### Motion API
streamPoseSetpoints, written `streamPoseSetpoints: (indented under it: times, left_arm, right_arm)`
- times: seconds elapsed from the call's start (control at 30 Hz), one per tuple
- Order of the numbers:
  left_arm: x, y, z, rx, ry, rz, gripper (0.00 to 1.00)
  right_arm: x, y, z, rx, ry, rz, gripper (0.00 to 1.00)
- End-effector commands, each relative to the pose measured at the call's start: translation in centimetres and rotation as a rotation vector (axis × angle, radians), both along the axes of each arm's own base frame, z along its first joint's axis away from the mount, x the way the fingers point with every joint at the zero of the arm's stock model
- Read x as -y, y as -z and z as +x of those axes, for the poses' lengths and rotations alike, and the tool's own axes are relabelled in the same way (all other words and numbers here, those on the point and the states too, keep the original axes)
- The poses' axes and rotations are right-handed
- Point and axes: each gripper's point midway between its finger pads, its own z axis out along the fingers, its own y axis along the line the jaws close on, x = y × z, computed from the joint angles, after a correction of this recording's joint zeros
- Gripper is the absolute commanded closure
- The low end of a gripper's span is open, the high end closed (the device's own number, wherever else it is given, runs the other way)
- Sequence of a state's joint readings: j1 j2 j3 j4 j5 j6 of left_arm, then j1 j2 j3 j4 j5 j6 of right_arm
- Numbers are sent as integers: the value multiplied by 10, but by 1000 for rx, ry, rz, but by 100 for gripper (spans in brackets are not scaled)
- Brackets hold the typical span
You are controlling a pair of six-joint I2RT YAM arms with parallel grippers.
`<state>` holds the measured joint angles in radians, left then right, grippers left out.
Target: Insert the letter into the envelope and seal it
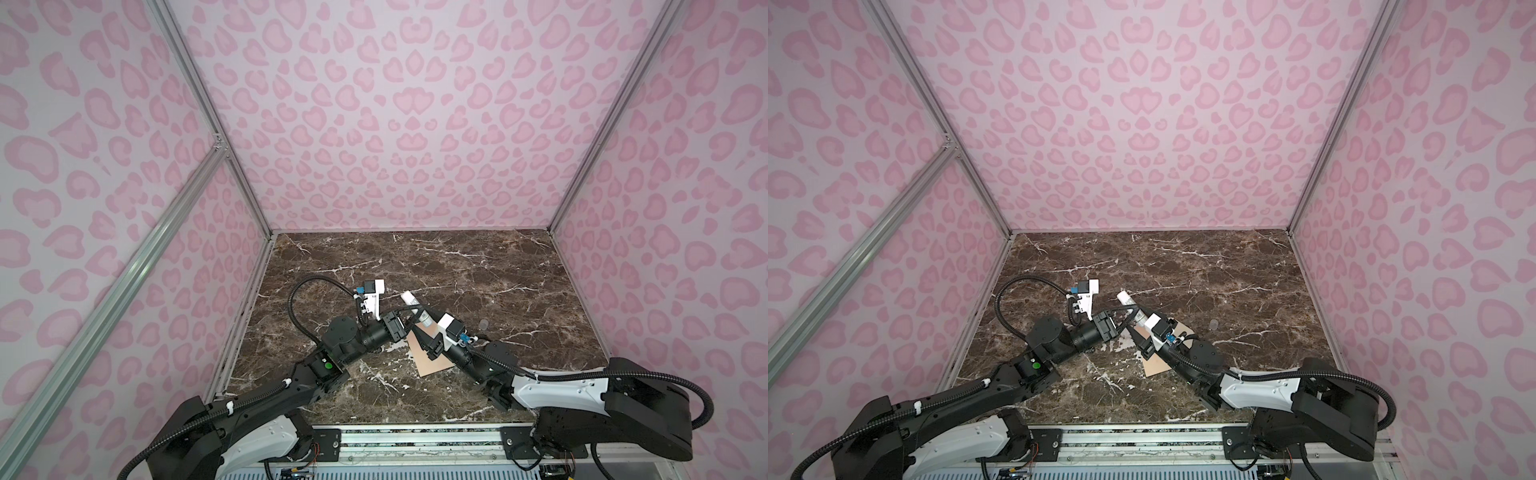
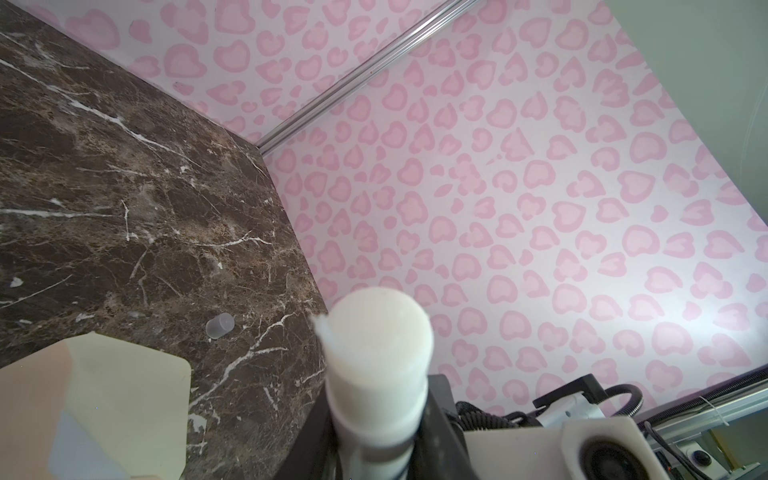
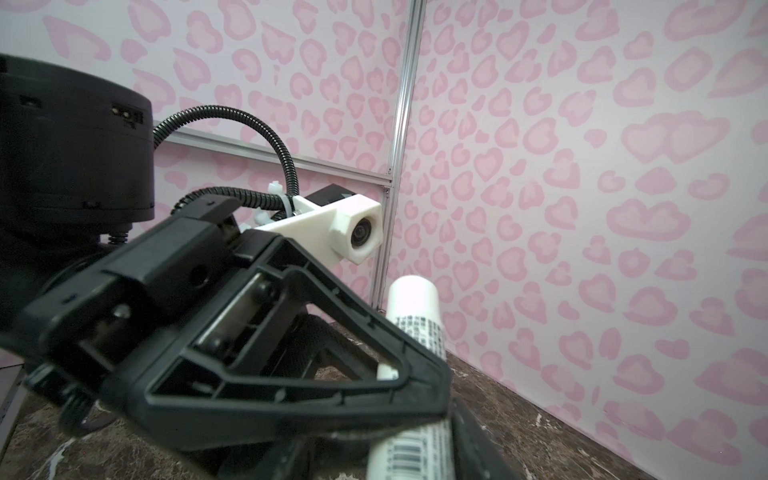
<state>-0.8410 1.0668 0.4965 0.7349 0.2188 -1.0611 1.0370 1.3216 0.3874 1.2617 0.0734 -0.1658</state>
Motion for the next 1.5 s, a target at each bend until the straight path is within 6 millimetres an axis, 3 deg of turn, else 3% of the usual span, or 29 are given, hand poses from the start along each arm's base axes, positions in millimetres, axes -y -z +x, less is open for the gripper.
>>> streamPoseSetpoints:
  times: [0.0,0.2,0.5,0.57,0.67,0.77,0.87,1.0,1.13,1.27,1.47]
  left_arm:
    - [9,-20,-17,41,100,-57,96]
    - [13,-15,-19,30,120,-45,96]
    - [16,-13,-21,28,136,-25,95]
    - [14,-14,-21,44,129,-26,82]
    - [7,-14,-20,69,93,4,51]
    - [-5,-11,-18,100,29,99,38]
    - [-27,-7,-15,134,-62,208,33]
    - [-59,7,-11,151,-182,379,32]
    - [-76,40,-5,115,-225,581,35]
    - [-73,81,-1,47,-194,705,41]
    - [-50,122,0,-19,-97,742,62]
  right_arm:
    - [10,-11,9,-3,45,73,55]
    - [11,-12,13,-8,58,82,72]
    - [9,-5,19,-27,81,28,86]
    - [12,-4,21,-39,97,18,89]
    - [18,-2,24,-75,134,-10,90]
    - [31,7,31,-163,208,-91,90]
    - [47,20,38,-272,261,-203,92]
    - [71,30,35,-401,310,-300,91]
    - [83,37,22,-539,301,-384,90]
    - [88,56,13,-730,316,-493,91]
    - [86,78,10,-962,387,-591,94]
